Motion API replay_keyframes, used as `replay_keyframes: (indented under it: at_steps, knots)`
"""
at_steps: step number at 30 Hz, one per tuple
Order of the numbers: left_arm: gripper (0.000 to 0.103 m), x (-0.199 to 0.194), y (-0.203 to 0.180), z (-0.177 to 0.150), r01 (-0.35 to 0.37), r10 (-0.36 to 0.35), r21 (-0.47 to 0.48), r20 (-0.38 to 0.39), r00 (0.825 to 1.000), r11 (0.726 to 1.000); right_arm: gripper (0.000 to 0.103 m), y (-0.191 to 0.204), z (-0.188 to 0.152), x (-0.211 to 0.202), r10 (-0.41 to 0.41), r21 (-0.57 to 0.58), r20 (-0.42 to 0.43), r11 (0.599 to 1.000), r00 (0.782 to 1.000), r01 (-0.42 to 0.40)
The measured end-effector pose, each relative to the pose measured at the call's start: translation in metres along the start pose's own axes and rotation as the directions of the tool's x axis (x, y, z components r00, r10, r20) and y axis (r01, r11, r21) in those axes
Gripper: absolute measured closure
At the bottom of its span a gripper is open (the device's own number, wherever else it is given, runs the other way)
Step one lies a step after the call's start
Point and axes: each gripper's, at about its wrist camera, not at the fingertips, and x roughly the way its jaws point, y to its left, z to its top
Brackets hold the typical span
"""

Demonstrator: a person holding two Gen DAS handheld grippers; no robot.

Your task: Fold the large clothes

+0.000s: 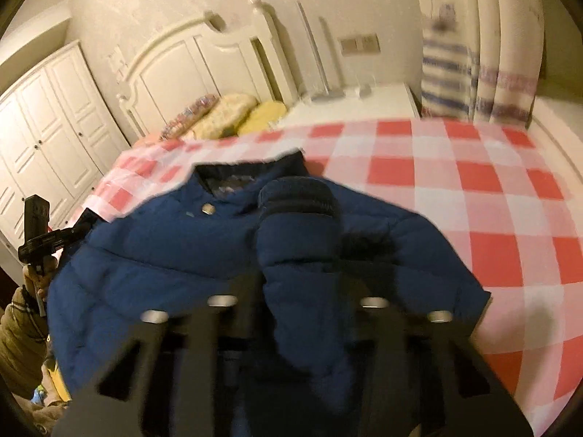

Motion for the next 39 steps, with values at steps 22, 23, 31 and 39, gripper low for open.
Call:
replay_keyframes:
  at_steps: [22, 23, 31, 39]
  knots:
    - [0.086, 0.184, -0.032, 0.068, -0.337, 0.352, 0.123, -0.128, 0.927, 0.933, 0.086, -0.072, 0.028, 0.050, -0.236, 0.332, -0.053, 0.912, 0.970, 0.240]
    - [0.086, 0.179, -0.036, 0.072, -0.340, 0.355, 0.134, -0.106, 0.929, 0.931, 0.086, -0.070, 0.029, 0.049, -0.243, 0.321, -0.051, 0.915, 0.969, 0.246]
    - [0.085, 0.171, -0.050, 0.102, -0.339, 0.348, 0.137, -0.051, 0.936, 0.931, 0.087, -0.063, 0.065, 0.014, -0.204, 0.336, 0.072, 0.927, 0.976, 0.169]
    - [0.058, 0.208, -0.017, 0.082, -0.419, 0.425, 0.071, -0.189, 0.885, 0.905, 0.082, -0.074, 0.044, 0.081, -0.252, 0.292, -0.094, 0.918, 0.963, 0.269]
